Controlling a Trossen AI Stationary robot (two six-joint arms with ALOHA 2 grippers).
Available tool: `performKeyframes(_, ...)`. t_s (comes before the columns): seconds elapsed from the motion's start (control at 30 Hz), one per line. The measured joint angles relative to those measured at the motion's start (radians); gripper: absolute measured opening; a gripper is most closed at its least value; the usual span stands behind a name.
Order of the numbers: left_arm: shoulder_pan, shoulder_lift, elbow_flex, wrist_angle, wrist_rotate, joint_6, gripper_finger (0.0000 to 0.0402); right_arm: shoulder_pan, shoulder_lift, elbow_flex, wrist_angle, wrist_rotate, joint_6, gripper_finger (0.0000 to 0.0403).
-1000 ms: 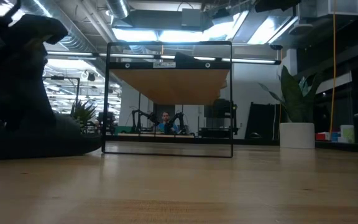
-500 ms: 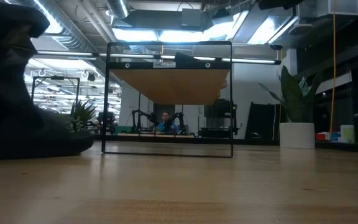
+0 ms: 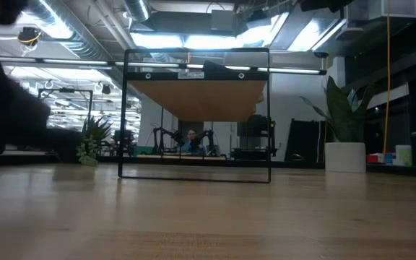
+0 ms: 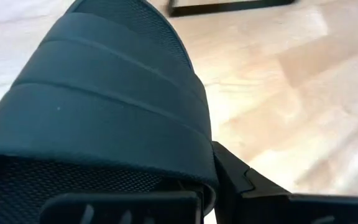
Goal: Pick and place slides into the shelf
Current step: Put the black slide on the shelf
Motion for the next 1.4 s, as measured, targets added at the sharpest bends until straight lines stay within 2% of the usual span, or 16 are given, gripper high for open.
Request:
performKeyframes(0.27, -0.022, -0.002, 0.206, -0.074, -0.092, 0.229, 0.0002, 0.0, 0.0, 0.0, 0.002, 0.0, 0.005, 0.0003)
performKeyframes(0.53, -0.019, -0.002, 0.401, -0.123, -0.146, 0.589, 0.0002, 0.0, 0.0, 0.0, 0.005, 0.0, 0.023, 0.0003)
performKeyframes(0.8, 0.064, -0.002, 0.594, -0.289, -0.164, 0.864, 0.0001, 0.0, 0.0, 0.0, 0.053, -0.024, 0.018, 0.0003)
performKeyframes(1.0, 0.174, -0.002, 0.687, -0.327, -0.122, 1.074, 0.0001, 0.0, 0.0, 0.0, 0.076, -0.028, 0.022, 0.0003)
performKeyframes(1.27, 0.314, -0.002, 0.748, -0.321, -0.065, 1.395, 0.0001, 0.0, 0.0, 0.0, 0.085, -0.028, 0.022, 0.0003)
performKeyframes(1.4, 0.391, -0.003, 0.755, -0.303, 0.032, 1.538, 0.0001, 0.0, 0.0, 0.0, 0.093, -0.028, 0.022, 0.0003)
